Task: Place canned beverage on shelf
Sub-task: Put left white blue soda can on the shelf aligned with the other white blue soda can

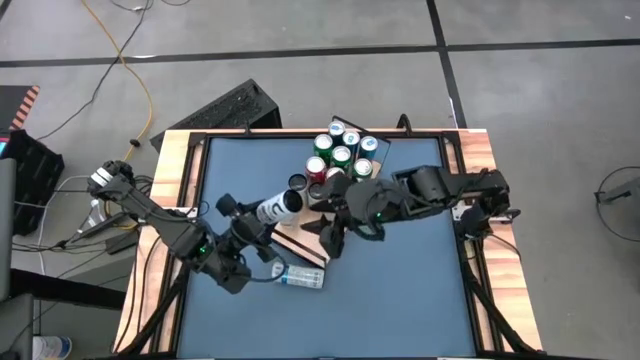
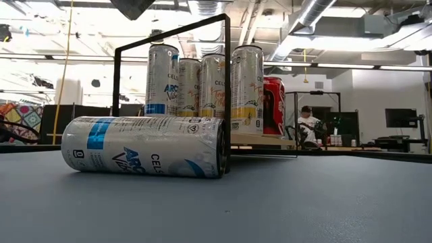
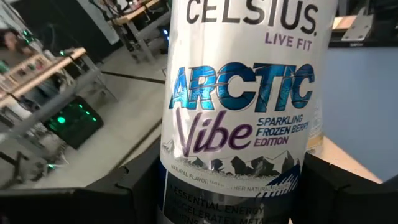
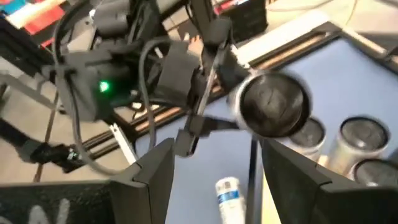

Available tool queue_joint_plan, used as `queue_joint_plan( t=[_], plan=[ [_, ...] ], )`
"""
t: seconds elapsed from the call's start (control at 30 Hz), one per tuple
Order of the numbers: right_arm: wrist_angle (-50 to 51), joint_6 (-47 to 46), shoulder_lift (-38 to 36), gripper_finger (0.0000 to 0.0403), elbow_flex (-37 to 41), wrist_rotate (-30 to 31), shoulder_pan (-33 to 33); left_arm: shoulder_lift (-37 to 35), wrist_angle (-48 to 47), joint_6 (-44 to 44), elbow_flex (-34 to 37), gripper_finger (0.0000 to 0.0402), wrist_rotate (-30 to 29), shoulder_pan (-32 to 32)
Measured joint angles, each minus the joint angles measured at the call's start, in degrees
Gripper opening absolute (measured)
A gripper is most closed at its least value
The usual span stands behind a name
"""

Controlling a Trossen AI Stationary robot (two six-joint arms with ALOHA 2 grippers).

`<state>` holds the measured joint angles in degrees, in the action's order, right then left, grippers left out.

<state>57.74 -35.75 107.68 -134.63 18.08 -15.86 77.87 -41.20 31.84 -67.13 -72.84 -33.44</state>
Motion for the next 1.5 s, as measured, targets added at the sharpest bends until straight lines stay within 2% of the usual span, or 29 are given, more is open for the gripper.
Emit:
queue_joint_plan(
  t=[0.2, 0.3, 0.4, 0.53, 0.73, 0.8, 1.0, 1.27, 1.43, 1.5],
  plan=[
    [-1.0, 5.7, -1.1, 0.0227, -0.1, -0.5, 2.8, 0.0, 0.2, -5.2, 0.0, 0.0238, -3.6, 1.6],
    [-1.0, 12.3, -1.2, 0.0237, -0.2, -3.9, 4.0, 0.0, 0.2, -8.4, 0.0, 0.0238, -5.8, 2.6],
    [-0.8, 19.8, -1.1, 0.0264, -0.2, -7.2, 4.5, 0.0, 0.2, -10.1, 0.0, 0.0238, -6.3, 4.0],
    [-1.2, 29.3, -0.7, 0.0309, -0.2, -7.6, 4.5, 0.0, 0.4, -12.8, 0.0, 0.0238, -8.4, 5.8],
    [-1.8, 25.4, -0.6, 0.0334, -0.2, 0.4, 7.3, 0.0, 0.8, -18.1, 0.0, 0.0238, -13.6, 8.7],
    [-1.7, 29.6, -0.6, 0.0334, -0.2, 0.3, 8.6, 0.0, 1.2, -20.3, 0.0, 0.0238, -14.6, 9.5],
    [-0.9, 51.6, -0.6, 0.0339, -0.2, 0.0, 9.5, 0.0, 1.8, -23.7, 0.0, 0.0238, -16.5, 11.7],
    [-6.0, 63.4, -0.5, 0.0343, -0.2, 1.7, 10.6, 0.0, 1.9, -24.5, 0.0, 0.0238, -17.2, 14.0],
    [-4.8, 73.1, -0.5, 0.0343, -0.2, 1.7, 11.0, 0.0, 3.7, -26.9, 0.0, 0.0238, -17.2, 15.4],
    [-5.6, 71.6, -0.5, 0.0343, -0.2, 3.8, 11.1, 0.0, 5.4, -28.6, 0.0, 0.0238, -17.2, 15.7]
  ],
)
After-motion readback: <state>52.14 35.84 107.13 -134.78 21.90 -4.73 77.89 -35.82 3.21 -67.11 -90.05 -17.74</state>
